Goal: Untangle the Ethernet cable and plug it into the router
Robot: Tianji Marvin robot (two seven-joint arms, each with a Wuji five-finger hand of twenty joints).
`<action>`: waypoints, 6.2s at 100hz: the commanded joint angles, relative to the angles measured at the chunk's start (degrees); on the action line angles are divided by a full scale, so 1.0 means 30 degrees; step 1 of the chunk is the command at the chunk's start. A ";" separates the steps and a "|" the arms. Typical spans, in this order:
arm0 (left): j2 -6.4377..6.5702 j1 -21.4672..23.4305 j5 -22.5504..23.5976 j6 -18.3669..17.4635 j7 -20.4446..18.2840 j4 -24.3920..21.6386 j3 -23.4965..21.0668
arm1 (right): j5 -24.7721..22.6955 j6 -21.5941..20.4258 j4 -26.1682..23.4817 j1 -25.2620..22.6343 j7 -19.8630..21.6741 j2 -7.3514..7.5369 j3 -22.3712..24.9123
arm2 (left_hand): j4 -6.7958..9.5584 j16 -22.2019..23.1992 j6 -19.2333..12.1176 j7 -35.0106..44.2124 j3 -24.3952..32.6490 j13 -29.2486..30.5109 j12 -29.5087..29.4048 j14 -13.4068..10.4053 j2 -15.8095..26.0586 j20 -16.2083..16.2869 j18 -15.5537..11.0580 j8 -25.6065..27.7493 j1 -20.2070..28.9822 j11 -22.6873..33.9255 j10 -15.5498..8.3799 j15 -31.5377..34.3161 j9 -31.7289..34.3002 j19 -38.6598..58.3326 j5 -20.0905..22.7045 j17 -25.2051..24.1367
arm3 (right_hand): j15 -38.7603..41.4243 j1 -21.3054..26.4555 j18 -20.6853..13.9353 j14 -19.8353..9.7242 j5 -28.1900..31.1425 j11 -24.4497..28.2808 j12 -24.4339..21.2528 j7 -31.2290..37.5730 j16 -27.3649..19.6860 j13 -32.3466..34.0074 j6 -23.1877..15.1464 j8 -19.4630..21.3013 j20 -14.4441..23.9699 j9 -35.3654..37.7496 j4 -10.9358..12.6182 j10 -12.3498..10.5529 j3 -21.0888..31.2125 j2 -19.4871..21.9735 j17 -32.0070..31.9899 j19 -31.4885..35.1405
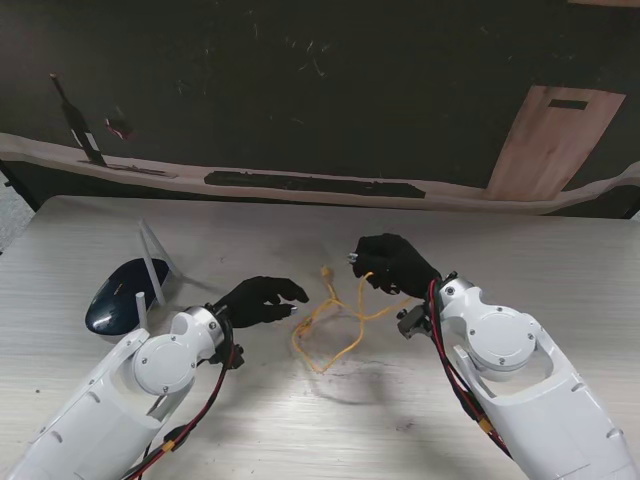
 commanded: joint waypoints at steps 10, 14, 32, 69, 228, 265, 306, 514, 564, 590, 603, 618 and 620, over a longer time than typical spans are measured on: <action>-0.0174 -0.0314 0.0727 0.0515 0.0377 0.0135 0.0534 | -0.0079 -0.0330 0.0182 -0.0022 0.0750 0.0153 -0.0222 | 0.0166 0.0254 0.0137 -0.0469 -0.0511 -0.0303 0.0208 -0.1609 0.0742 0.0039 -0.0592 -0.0379 0.0473 0.0127 -0.0069 0.0265 -0.0570 0.0669 -0.0069 -0.0162 | 0.0468 -0.0146 0.0387 -0.2976 0.0546 0.2694 0.0223 -0.0173 0.0145 -0.0511 -0.0564 -0.0317 -0.0124 0.2275 0.0136 0.3095 -0.0193 -0.0436 0.0234 0.1728; -0.0228 -0.0451 0.0890 0.0689 0.0601 0.0232 0.0717 | -0.0204 -0.0396 0.0239 0.0038 0.0924 0.0207 -0.0276 | 0.0299 0.0287 0.0225 -0.0745 -0.0536 -0.0570 0.0230 -0.1517 0.0895 0.0063 -0.0648 -0.0443 0.0218 0.0140 0.0019 0.0341 -0.0920 0.0741 -0.0289 -0.0286 | 0.0476 -0.0148 0.0396 -0.2988 0.0578 0.2676 0.0224 -0.0205 0.0142 -0.0511 -0.0583 -0.0345 -0.0123 0.2278 0.0139 0.3105 -0.0171 -0.0479 0.0234 0.1726; -0.0682 -0.1374 0.1624 0.1042 0.2412 0.1167 0.1845 | -0.0570 -0.0747 0.0389 0.0181 0.1343 0.0348 -0.0484 | 0.0656 -0.0061 0.1241 -0.1932 0.0475 -0.3296 0.0106 -0.1853 0.0990 -0.0391 -0.1932 -0.0639 -0.2688 -0.0114 0.0314 -0.0286 -0.3669 0.0042 -0.1925 -0.1430 | 0.0495 -0.0163 0.0404 -0.2993 0.0665 0.2655 0.0240 -0.0259 0.0139 -0.0514 -0.0571 -0.0392 -0.0117 0.2328 0.0140 0.3105 -0.0107 -0.0543 0.0237 0.1724; -0.1008 -0.3775 0.1894 0.2744 0.2282 0.2760 0.4206 | 0.0098 -0.1863 -0.0144 -0.0072 0.1735 0.0452 -0.0475 | 0.0349 -0.0615 0.2308 -0.2968 0.0927 -0.5316 -0.0037 -0.2129 0.0838 -0.1708 -0.3731 -0.1133 -0.4632 -0.0368 0.0452 -0.0708 -0.5510 -0.2266 -0.2853 -0.2338 | 0.0525 -0.0260 0.0287 -0.3066 0.0714 0.2644 0.0274 -0.0270 0.0156 -0.0512 -0.0647 -0.0368 -0.0093 0.2400 0.0130 0.3024 -0.0010 -0.0557 0.0254 0.1781; -0.2234 -0.4274 0.1510 0.1715 0.6327 0.5616 0.4690 | -0.3029 -0.1879 0.0599 -0.0443 0.0253 0.0413 0.0410 | -0.0020 0.0720 0.2037 0.9385 -0.8293 0.3265 0.3295 -0.1510 0.3180 0.1916 -0.1411 0.1631 0.6118 0.7240 -0.0636 0.3478 0.6452 0.4900 -0.0730 0.2162 | -1.6231 -0.4321 0.5522 0.5824 -0.1585 -0.8291 -0.3487 -0.7649 -0.8103 -0.5151 -0.2878 -0.1430 -0.3816 -0.5591 0.1711 0.4371 0.0510 -0.2046 -1.1449 -1.2242; -0.2053 -0.3217 0.2928 0.1939 0.7487 0.4871 0.3631 | -0.5904 -0.2267 0.0842 -0.0636 -0.0258 0.0575 0.0979 | -0.0104 0.0949 0.2477 0.9055 -0.7617 0.4537 0.2706 -0.1127 0.2597 0.2409 -0.1102 0.1345 0.5791 0.6671 -0.0416 0.4256 0.7430 0.5793 -0.0248 0.3009 | -2.7750 -0.5547 0.1879 0.3102 -0.4822 -1.2955 -0.4548 -0.9984 -0.8968 -1.3171 -0.4587 -0.4488 -0.1029 -0.9745 0.1703 0.2919 -0.0269 -0.3849 -1.9121 -2.5855; -0.1327 -0.1965 0.3854 0.0863 0.6199 0.2784 0.2338 | -0.3788 -0.2585 0.0930 -0.0414 -0.2808 -0.0238 -0.0147 | -0.0292 0.1085 0.2075 0.8656 -0.6508 0.4559 0.3352 -0.0852 0.2490 0.2279 -0.0745 0.1282 0.5255 0.8203 -0.0595 0.4707 0.6958 0.5260 -0.0265 0.2588 | -2.5908 -0.4961 0.2248 0.2939 -0.3838 -1.1923 -0.4574 -0.9800 -0.8605 -1.2262 -0.2853 -0.4766 -0.0154 -0.9244 0.1670 0.3007 0.1424 -0.3630 -1.7148 -2.6195; -0.0767 0.1166 0.5403 -0.0591 0.6144 -0.0424 -0.0731 | 0.0295 0.0595 0.4797 0.2637 -0.2391 -0.1209 -0.4344 | -0.0639 0.0476 0.2601 -0.0128 0.3373 0.0523 0.1438 -0.1104 -0.0527 0.0997 -0.0228 0.0246 -0.5499 0.2413 -0.0242 0.2037 0.0855 0.2547 -0.1370 0.0550 | -0.0329 0.2429 0.3385 -0.0956 -0.1349 -0.0419 -0.1567 -0.0919 -0.3080 -0.0669 -0.1738 -0.6265 -0.2831 -0.0115 -0.0146 0.4495 0.0372 -0.2518 -0.0451 -0.0952; -0.1256 -0.0374 0.5872 -0.0650 0.8565 0.2416 0.1263 | 0.1498 -0.0445 0.3233 0.1375 -0.1551 -0.0869 -0.2945 | -0.0899 0.0515 0.2127 -0.1529 0.5192 -0.0892 0.0680 -0.1936 -0.1683 0.0736 -0.0274 -0.0378 -0.6842 0.0938 -0.0558 0.1466 -0.3694 0.2204 -0.4257 -0.0022 | -0.0085 0.2393 0.3174 -0.1194 -0.1481 -0.0236 -0.1471 -0.0794 -0.2884 -0.0656 -0.1584 -0.6043 -0.2716 0.0055 -0.0148 0.4503 0.0149 -0.2233 -0.0381 -0.0680; -0.1383 -0.0812 0.6917 -0.1806 1.0134 0.3237 0.1756 | 0.1760 -0.0358 0.3094 0.1371 -0.0982 -0.0759 -0.3055 | -0.1123 0.0487 0.0660 -0.0524 0.6309 0.0879 0.1010 -0.2394 -0.2698 0.1096 -0.0127 0.0078 -0.6784 0.1704 -0.0894 0.2159 -0.1416 0.2953 -0.3652 0.0700 | -0.0053 0.2387 0.3113 -0.1238 -0.1409 -0.0217 -0.1451 -0.0787 -0.2832 -0.0656 -0.1591 -0.6028 -0.2686 0.0109 -0.0134 0.4513 0.0159 -0.2269 -0.0374 -0.0640; -0.1241 -0.0719 0.7007 -0.2489 0.9682 0.3006 0.1666 | 0.1816 -0.0402 0.3097 0.1404 -0.0873 -0.0741 -0.3100 | -0.1236 0.0340 0.0296 -0.0171 0.6728 0.1778 0.1080 -0.2644 -0.3137 0.1103 -0.0094 0.0219 -0.6694 0.1860 -0.1104 0.2201 -0.0319 0.2967 -0.2845 0.1050 | -0.0043 0.2393 0.3085 -0.1277 -0.1417 -0.0214 -0.1443 -0.0799 -0.2810 -0.0656 -0.1598 -0.6022 -0.2670 0.0117 -0.0135 0.4516 0.0150 -0.2253 -0.0368 -0.0617; -0.1027 -0.0598 0.7263 -0.2840 0.8984 0.2639 0.1532 | 0.1797 -0.0479 0.3215 0.1501 -0.1003 -0.0787 -0.3175 | -0.1159 0.0451 0.0595 0.0550 0.7137 0.3150 0.1292 -0.2728 -0.3276 0.1190 -0.0103 0.0552 -0.6281 0.2389 -0.1321 0.2749 0.1265 0.3196 -0.1795 0.1739 | -0.0058 0.2394 0.3068 -0.1293 -0.1427 -0.0212 -0.1433 -0.0802 -0.2796 -0.0656 -0.1623 -0.6003 -0.2657 0.0117 -0.0135 0.4502 0.0135 -0.2251 -0.0369 -0.0609; -0.1001 -0.0571 0.7328 -0.2857 0.8930 0.2592 0.1508 | 0.1785 -0.0482 0.3234 0.1516 -0.1054 -0.0801 -0.3186 | -0.1148 0.0471 0.0653 0.0685 0.7178 0.3320 0.1328 -0.2708 -0.3289 0.1218 -0.0112 0.0613 -0.6252 0.2477 -0.1340 0.2830 0.1479 0.3261 -0.1609 0.1845 | -0.0059 0.2390 0.3067 -0.1294 -0.1429 -0.0213 -0.1432 -0.0798 -0.2794 -0.0656 -0.1635 -0.5997 -0.2656 0.0117 -0.0136 0.4502 0.0133 -0.2259 -0.0369 -0.0609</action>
